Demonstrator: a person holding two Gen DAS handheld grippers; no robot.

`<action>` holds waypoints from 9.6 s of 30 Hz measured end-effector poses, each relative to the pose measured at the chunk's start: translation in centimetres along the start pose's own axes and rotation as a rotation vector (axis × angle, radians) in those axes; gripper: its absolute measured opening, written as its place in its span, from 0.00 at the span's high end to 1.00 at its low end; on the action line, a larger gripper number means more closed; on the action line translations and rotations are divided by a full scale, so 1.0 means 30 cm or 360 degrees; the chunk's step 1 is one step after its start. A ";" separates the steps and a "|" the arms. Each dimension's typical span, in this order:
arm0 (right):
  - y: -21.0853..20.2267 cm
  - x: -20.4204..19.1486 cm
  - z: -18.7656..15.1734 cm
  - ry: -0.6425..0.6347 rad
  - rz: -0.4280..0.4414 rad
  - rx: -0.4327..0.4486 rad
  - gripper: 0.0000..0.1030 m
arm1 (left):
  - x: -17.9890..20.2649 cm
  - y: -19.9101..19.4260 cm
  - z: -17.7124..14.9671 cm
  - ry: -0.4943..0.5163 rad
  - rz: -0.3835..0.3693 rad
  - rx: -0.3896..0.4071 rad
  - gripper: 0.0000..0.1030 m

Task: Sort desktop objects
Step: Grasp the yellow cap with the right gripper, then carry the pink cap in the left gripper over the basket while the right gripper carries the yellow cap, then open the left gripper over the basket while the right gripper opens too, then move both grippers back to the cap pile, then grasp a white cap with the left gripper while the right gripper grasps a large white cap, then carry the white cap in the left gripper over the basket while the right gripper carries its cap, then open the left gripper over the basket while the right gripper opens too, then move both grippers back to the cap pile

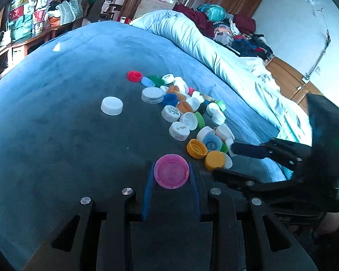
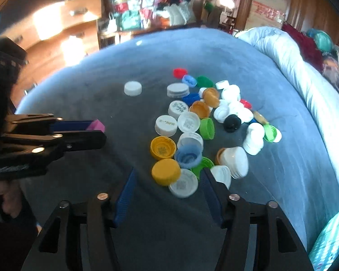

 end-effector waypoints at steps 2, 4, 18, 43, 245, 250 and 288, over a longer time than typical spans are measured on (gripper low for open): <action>0.020 0.005 -0.006 -0.0002 -0.0014 -0.0035 0.48 | -0.009 -0.005 0.001 -0.0015 -0.0007 0.0009 0.75; 0.036 0.006 -0.010 -0.0016 -0.0028 -0.0068 0.56 | -0.021 0.000 0.001 -0.0039 -0.0010 0.0007 0.75; -0.083 0.006 0.052 0.0069 0.0032 0.0083 0.68 | -0.040 0.008 0.007 -0.0065 -0.0016 -0.0019 0.75; -1.040 0.893 -0.183 0.0772 -0.0663 0.0525 0.68 | 1.179 0.048 0.439 0.0805 -0.0428 0.0049 0.75; -1.053 1.090 -0.626 0.1113 -0.0479 0.0201 0.47 | 1.605 0.259 0.157 0.1015 -0.0426 -0.0466 0.49; -1.080 1.093 -0.619 0.1127 -0.0517 0.0247 0.26 | 1.601 0.254 0.162 0.1007 -0.0431 -0.0444 0.39; -0.599 0.453 -0.430 0.0741 -0.0147 0.0102 0.45 | 0.160 0.258 0.034 0.0348 0.0181 -0.0166 0.76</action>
Point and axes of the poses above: each gripper's, at about its wrist camera, not at the fingertips, and y roughly the way its jaws point, x to its right, z to its top, the point moved 10 cm from there along y, roughly the way its jaws point, and after that the axes turned 3 degrees about z, right-handed, at the moved point
